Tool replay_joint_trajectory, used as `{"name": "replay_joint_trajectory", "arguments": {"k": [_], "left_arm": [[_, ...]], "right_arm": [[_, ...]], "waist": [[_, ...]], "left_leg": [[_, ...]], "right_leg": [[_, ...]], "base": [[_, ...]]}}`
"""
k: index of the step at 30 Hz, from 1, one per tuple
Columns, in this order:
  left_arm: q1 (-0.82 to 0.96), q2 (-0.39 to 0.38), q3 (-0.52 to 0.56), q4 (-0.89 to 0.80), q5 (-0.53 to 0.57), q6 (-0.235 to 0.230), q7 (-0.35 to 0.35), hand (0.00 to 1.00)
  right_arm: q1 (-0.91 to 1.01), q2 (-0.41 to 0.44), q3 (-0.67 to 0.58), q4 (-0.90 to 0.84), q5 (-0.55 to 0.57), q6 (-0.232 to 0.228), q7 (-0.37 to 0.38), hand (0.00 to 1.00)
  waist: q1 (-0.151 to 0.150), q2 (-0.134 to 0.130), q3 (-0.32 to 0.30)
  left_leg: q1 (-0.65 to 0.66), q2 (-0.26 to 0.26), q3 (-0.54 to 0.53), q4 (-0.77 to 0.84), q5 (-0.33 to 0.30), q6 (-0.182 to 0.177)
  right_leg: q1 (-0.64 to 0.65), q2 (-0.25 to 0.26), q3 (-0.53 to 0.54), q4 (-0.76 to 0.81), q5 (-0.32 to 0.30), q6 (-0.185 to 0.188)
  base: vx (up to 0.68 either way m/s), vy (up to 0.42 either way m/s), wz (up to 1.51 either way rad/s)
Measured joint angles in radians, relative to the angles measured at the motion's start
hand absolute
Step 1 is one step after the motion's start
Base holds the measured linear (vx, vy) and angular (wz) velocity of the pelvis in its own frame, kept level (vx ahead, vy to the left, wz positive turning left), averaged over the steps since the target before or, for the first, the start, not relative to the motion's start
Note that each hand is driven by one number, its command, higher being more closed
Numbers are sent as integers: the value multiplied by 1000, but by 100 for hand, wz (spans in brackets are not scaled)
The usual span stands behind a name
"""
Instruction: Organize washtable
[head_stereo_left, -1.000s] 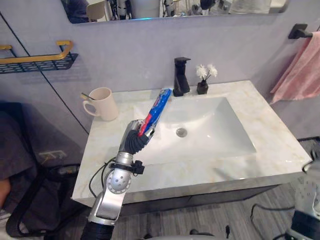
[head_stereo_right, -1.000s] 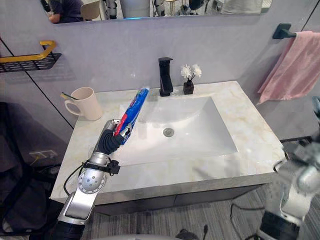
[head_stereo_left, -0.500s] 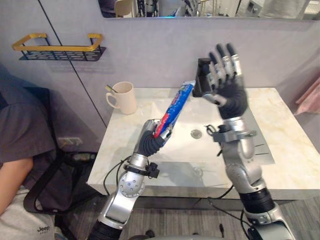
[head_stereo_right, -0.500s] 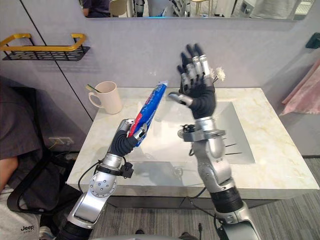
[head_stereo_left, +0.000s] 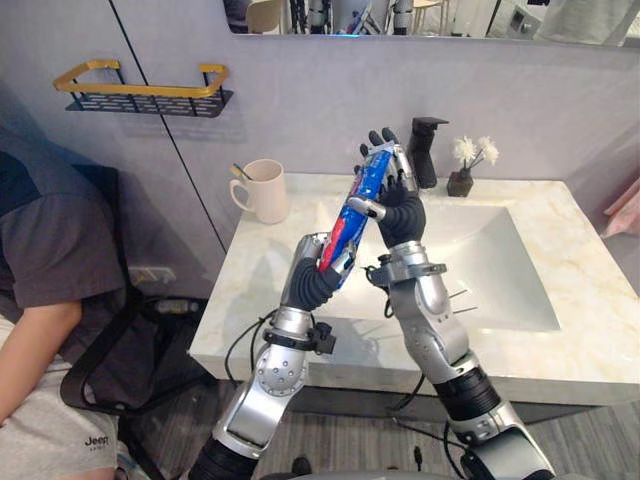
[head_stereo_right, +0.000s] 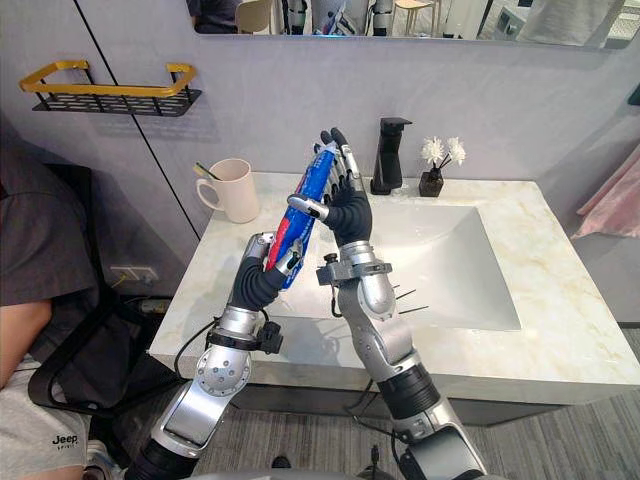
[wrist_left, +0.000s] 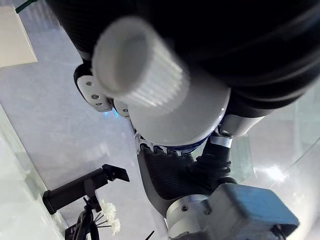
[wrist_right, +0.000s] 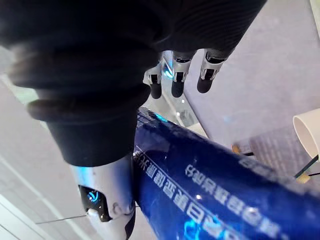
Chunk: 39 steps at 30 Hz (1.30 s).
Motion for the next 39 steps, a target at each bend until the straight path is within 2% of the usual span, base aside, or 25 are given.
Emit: {"name": "replay_joint_trajectory", "arguments": {"k": [1,5,8,10,14,17,25,26,35,39], "left_arm": [[0,0,-4,6,3,2,4,100],[0,0,-21,19,13,10,20,100],[0,0,-30,43,13,12,20,100],[0,3,-44,48,15,12,17,100],[-6,23,-70,50,27,12,16,100],[-52,81,-85,76,59,12,0,100],[-80,120,-104,77,70,12,-9,100],[-80,120,-103,77,76,12,-10,100],[-82,121,-103,77,87,11,-50,100],[-82,121,-103,77,96,9,-52,100]], "right_arm": [[0,4,11,15,1,-3,-1,100],[1,4,25,41,20,-10,3,100],[3,1,41,64,90,-11,21,100],[3,-9,57,89,206,-12,70,100],[4,-33,89,112,362,-12,138,100],[6,-58,100,123,472,-9,178,100],[7,-81,110,123,525,-11,217,100],[7,-86,111,122,524,-11,222,0],[46,-91,104,119,501,-12,238,0],[55,-89,93,117,442,-13,212,0]], "waist": [[0,0,0],[-1,-1,-1],[-4,-1,-1],[-4,-3,-2],[-4,-13,-10],[-4,-21,-15],[-10,-29,-21],[-11,-29,-21],[-16,-29,-21],[-24,-29,-21]], "left_leg": [[0,0,-1,0,0,0],[-1,0,-1,0,1,0],[-1,-1,-2,0,3,0],[-2,-1,-3,0,3,0],[-4,-2,-5,0,4,0],[-7,-2,-10,0,6,1],[-10,-3,-17,0,7,1],[-10,-4,-18,0,7,1],[-11,-4,-19,0,7,1],[-11,-4,-19,0,7,1]], "right_leg": [[0,0,-1,0,0,0],[0,0,-2,-1,0,0],[0,0,-2,0,0,0],[0,0,-3,0,0,0],[-1,0,-5,0,0,0],[-1,-1,-10,0,0,0],[-1,-2,-18,0,0,0],[-1,-2,-19,-1,0,0],[0,-1,-21,-1,0,0],[0,-1,-21,-1,0,0]], "base": [[0,0,0],[0,0,0],[0,0,0],[0,0,0],[0,0,0],[-14,-12,4],[-4,-4,2],[0,0,0],[0,0,0],[0,0,0]]}}
